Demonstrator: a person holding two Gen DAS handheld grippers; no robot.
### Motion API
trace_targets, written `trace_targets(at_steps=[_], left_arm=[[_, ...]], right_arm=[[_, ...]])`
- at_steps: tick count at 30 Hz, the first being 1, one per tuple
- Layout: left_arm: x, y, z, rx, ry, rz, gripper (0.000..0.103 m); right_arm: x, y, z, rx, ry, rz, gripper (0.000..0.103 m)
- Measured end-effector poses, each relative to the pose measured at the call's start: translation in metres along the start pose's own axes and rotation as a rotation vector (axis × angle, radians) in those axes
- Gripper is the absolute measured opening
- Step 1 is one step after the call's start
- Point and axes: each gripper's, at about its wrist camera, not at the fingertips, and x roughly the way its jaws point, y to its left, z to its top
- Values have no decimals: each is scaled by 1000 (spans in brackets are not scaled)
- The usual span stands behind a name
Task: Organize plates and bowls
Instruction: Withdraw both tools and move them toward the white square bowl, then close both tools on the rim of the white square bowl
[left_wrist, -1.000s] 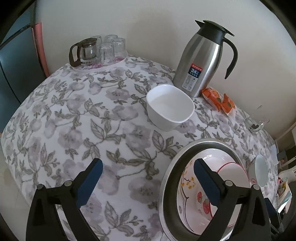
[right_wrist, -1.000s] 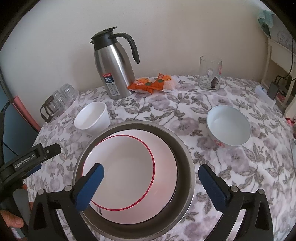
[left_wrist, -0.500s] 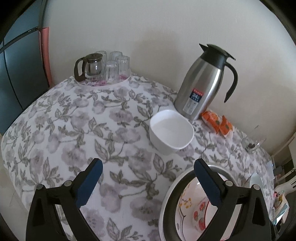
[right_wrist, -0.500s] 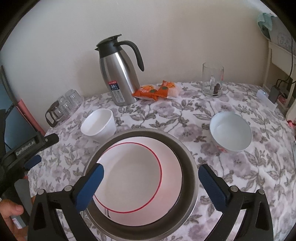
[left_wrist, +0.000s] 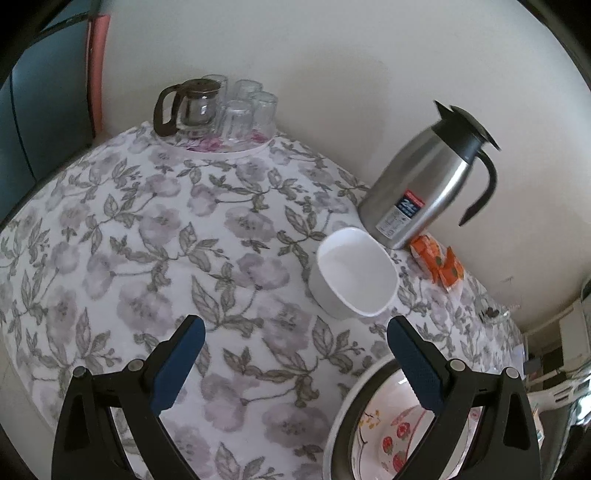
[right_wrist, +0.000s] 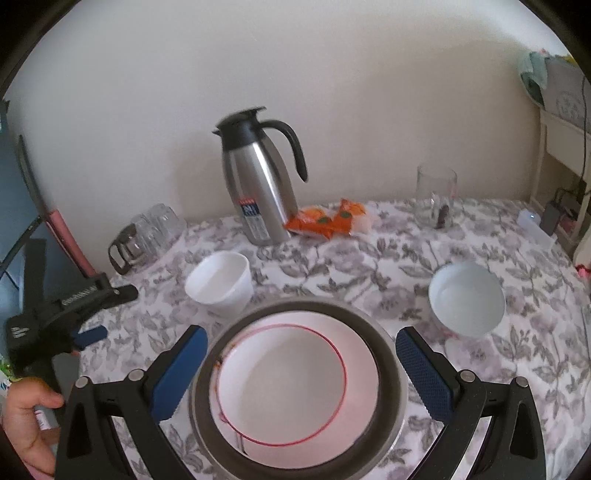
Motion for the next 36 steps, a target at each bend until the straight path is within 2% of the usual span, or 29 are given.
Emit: trace_targets(at_steps=[9,12,18,20,21,22,26,30,36], left_arm=[[13,13,15,-47,24,-56,99],[18,15,21,-67,27,-81,99],[32,14,31,-74,34,-127,98],[38,15,35,-76,35,-137,96],[42,16,36,-76,37,-142,91],[46,16,38,-77,42,-148,89],[62,18,42,-91,58,-184,88],[75,15,47,-79,51,-206,86],[109,12,47,-86,90,-222,74]], right_arm=[[17,34,33,9,43,72,103],[27,50,45,8,58,76,100],[58,77,56,28,115,59,87],[70,81,57,36,139,55,80],[81,84,58,45,157,47,79],[87,85,58,50,166,42,78],[125,87,58,85,233,9,68],[158,86,54,101,292,-30,62],[194,79,47,138,354,-60,52]])
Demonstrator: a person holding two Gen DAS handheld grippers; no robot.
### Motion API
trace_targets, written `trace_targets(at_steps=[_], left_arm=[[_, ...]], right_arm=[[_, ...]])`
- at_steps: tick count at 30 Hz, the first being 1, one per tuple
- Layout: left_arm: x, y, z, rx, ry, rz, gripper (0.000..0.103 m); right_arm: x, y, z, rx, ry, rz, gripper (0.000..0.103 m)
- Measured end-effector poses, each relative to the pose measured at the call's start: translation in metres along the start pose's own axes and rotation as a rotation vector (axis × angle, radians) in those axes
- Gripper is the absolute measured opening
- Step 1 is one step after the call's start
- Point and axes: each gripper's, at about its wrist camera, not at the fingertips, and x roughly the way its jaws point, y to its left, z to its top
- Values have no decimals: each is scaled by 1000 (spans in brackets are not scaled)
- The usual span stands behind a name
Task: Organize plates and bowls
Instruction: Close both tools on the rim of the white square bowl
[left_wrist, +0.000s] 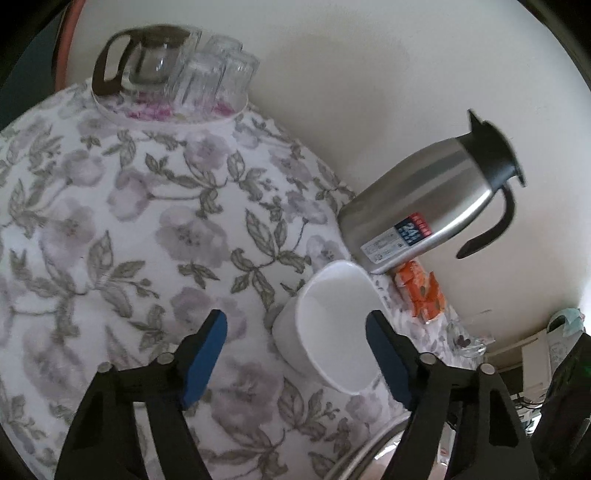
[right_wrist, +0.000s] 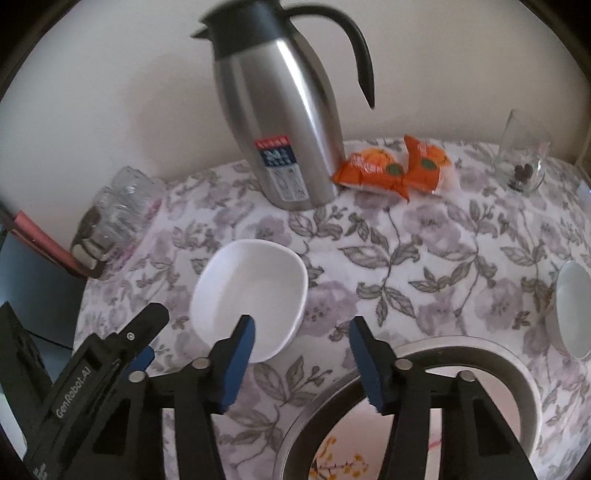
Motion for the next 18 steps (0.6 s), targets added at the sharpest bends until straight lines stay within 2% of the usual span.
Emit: trace_targets(at_steps=[6,10,14,18], left_arm=[[21,6,4,-5,7,-5,61],[31,10,6,-13,16,-37,53],[38,6,7,14,13,-44,49],[45,3,6,34,21,-50,40]], right_arm=[[25,3,4,3,41,-26,45],[40,5,5,23,70,-24,37],[47,10,5,5,76,-38,32],[57,12,4,5,96,-49,26]])
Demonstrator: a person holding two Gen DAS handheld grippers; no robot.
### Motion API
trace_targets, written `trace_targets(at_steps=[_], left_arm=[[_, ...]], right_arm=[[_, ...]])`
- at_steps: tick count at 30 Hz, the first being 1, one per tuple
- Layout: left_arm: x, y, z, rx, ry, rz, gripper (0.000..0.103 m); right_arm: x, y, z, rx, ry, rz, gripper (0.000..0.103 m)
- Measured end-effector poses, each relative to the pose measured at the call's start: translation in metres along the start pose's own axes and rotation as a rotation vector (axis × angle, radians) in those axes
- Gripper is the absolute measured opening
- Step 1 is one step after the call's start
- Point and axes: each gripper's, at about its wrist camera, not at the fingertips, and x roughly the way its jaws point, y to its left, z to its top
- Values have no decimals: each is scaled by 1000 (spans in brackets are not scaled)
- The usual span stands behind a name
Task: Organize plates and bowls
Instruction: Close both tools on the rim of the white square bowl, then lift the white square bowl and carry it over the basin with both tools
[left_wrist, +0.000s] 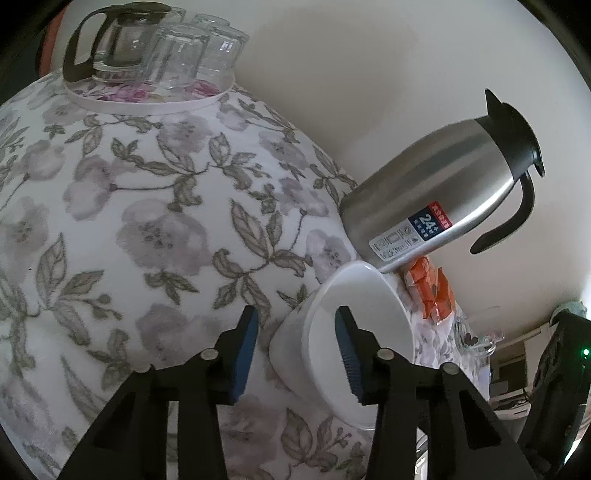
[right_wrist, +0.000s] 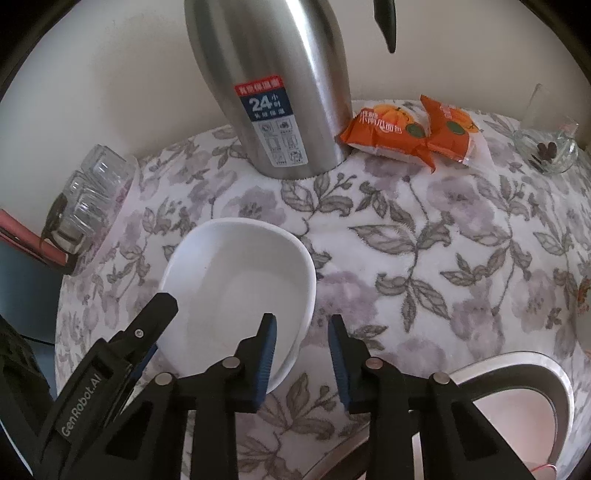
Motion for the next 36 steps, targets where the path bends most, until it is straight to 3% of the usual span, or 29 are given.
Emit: trace_targets(at_steps=[8,10,19,28,36], left_arm=[[12,-2,-6,27,14,16,29],[13,-2,-7,33,14,13,21],[6,-4,-10,67,15,24,19],[-33,-22,-6,105,-12,15,19],[-92,-54,-10,156,-61,-4,19]], right_arm=[[8,3,0,-9,17,8,18],[7,4,-1,-17,15,3,18],[1,4,-3,-31,10,5,17],[-42,11,-3,-63,-50,33,17],[-111,11,-17,-82,-134,70,16]])
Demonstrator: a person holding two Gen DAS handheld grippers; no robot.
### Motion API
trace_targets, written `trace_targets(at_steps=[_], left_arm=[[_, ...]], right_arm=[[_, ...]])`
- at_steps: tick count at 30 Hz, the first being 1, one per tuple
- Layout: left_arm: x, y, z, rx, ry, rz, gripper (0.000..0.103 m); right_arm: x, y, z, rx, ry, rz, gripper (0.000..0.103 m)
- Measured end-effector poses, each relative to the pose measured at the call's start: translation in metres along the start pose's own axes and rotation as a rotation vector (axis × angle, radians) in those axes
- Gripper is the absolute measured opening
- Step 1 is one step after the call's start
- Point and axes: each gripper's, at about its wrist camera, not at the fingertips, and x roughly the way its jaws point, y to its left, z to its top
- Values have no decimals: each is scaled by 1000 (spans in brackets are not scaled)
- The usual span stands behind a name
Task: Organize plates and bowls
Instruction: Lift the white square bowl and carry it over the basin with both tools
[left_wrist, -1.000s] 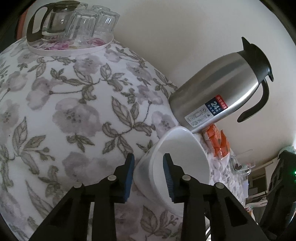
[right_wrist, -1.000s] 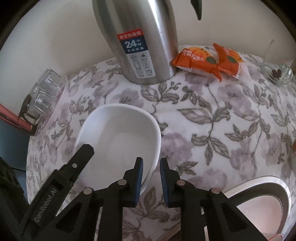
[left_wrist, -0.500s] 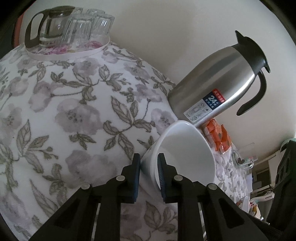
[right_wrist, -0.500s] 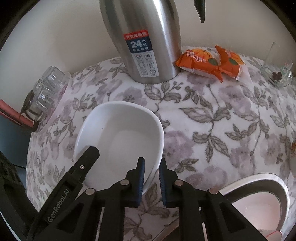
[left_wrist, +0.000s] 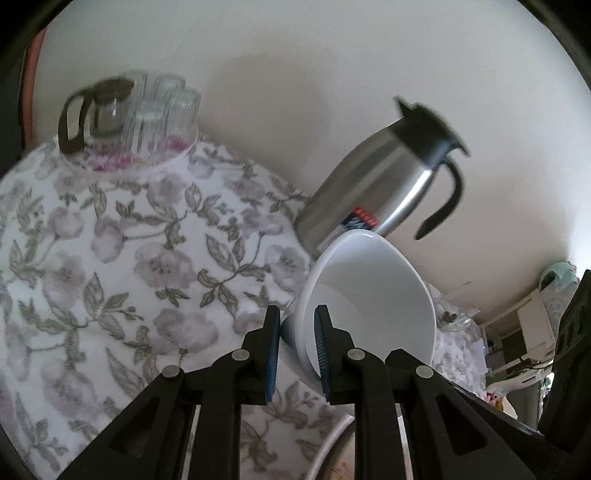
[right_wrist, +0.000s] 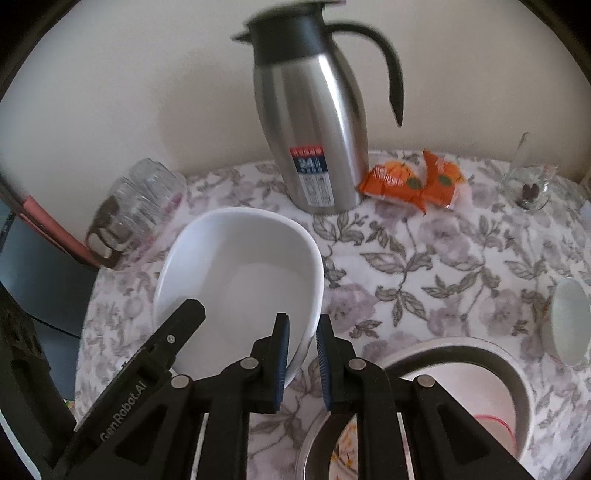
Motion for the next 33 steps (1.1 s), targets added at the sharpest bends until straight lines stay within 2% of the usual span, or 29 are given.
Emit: trace_targets(at_steps=[9,18,28,33], left_arm=[[-61,-40,-13,45,-44,-60,19],[-106,-77,-44,143,-93,-55,19],[-105,-99,-81,216,-51,-44,19],[-101,-118,-94,281,-46,-13,19]], right_arm=[[-70,-13,-17,-9,-77,30,17],[-125,-31,-43,-25,-154,59,17],[-151,-61,-81,-21,-219,87,19],[-150,-81,-93,7,-238,108,19]])
